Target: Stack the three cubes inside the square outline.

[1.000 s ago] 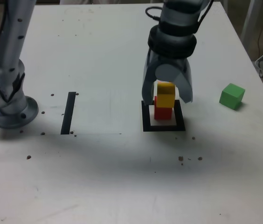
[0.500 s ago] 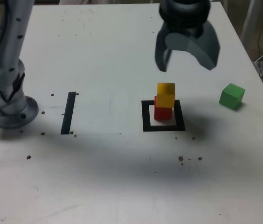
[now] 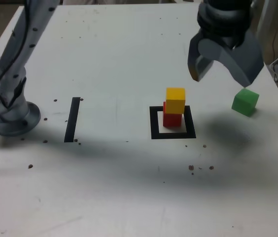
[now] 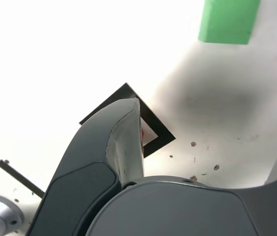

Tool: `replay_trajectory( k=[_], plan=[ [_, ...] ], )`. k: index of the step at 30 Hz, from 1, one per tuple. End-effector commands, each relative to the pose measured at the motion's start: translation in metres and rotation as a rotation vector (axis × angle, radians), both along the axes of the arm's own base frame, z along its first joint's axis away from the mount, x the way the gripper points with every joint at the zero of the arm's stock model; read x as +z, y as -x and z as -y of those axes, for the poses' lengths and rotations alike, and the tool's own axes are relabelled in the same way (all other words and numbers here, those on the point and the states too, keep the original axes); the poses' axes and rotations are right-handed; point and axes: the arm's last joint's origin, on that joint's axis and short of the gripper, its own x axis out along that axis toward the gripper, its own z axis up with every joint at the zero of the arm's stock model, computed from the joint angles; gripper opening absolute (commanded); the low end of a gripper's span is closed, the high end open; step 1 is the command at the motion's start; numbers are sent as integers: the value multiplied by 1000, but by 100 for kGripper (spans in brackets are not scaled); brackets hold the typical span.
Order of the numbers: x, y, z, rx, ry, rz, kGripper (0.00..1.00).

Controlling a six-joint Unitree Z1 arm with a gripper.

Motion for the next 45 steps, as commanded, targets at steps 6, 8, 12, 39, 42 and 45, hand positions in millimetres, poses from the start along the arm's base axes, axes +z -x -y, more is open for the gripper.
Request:
replay_trajectory(
  k=[6, 8, 12, 39, 42, 45],
  plan=[
    [-23, -22, -14, -32, 22, -27, 99],
    [-28, -27, -19, -37, 24, -29, 99],
    [-38, -38, -28, -46, 31, -31, 99],
    [-84, -73, -32, -71, 45, -72, 70],
    [-85, -73, -32, -64, 39, -72, 58],
    [-84, -73, -31, -61, 29, -71, 46]
  ],
)
